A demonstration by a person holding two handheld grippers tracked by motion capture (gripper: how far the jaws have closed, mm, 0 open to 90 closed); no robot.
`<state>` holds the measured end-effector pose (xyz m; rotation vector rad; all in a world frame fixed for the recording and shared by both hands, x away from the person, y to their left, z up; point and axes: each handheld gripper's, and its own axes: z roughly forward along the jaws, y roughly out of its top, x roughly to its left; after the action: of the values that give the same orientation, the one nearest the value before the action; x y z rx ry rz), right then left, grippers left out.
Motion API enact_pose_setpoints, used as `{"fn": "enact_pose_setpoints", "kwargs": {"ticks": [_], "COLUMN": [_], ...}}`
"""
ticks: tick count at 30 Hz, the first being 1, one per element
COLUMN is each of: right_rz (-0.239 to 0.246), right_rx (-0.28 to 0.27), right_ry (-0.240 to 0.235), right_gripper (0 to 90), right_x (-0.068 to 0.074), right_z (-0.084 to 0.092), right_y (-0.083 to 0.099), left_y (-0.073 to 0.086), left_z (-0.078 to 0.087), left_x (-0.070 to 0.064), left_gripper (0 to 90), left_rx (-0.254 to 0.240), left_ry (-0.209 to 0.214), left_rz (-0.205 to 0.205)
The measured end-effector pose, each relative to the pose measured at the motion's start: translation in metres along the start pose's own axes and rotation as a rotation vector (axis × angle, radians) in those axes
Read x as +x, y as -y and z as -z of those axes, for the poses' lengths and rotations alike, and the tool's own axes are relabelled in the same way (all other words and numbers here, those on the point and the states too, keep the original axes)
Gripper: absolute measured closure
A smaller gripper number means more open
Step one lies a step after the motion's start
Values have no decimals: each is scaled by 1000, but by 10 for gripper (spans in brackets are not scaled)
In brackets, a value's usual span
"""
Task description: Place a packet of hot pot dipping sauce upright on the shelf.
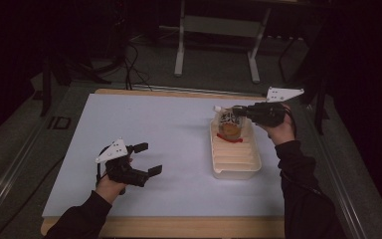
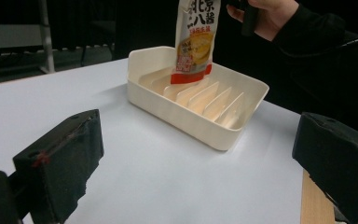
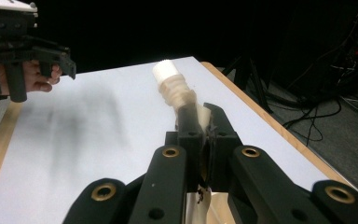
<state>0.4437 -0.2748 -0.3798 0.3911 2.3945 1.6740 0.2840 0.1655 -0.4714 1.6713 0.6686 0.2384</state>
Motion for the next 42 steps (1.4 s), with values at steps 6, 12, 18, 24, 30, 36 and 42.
{"fn": "enact_pose_setpoints", "kwargs": {"ticks": [6, 12, 18, 24, 30, 36, 42], "right_rz": [33, 51, 36, 21, -22, -90, -49], "right_rx": [7, 22, 23, 39, 79, 87, 35], "right_ry": [27, 45, 15, -3, -12, -1, 30], "right_gripper": [870, 867, 861, 853, 824, 663, 636], "right_x": [-9, -14, -16, -17, -17, -14, -7], "right_z": [-9, -23, -33, -40, -47, -47, -35], "right_y": [-2, 2, 3, 8, 22, 27, 13], "left_y": [0, 0, 1, 2, 3, 4, 5], "left_z": [1, 3, 3, 5, 4, 4, 4], "left_x": [1, 3, 5, 6, 7, 6, 6], "left_gripper": [21, 21, 21, 21, 21, 21, 21], "left_rx": [2, -9, -13, -14, -9, -4, -3], "left_ry": [-12, -18, -22, -23, -22, -18, -22], "left_rz": [-9, 0, 6, 9, 15, 13, 9]}}
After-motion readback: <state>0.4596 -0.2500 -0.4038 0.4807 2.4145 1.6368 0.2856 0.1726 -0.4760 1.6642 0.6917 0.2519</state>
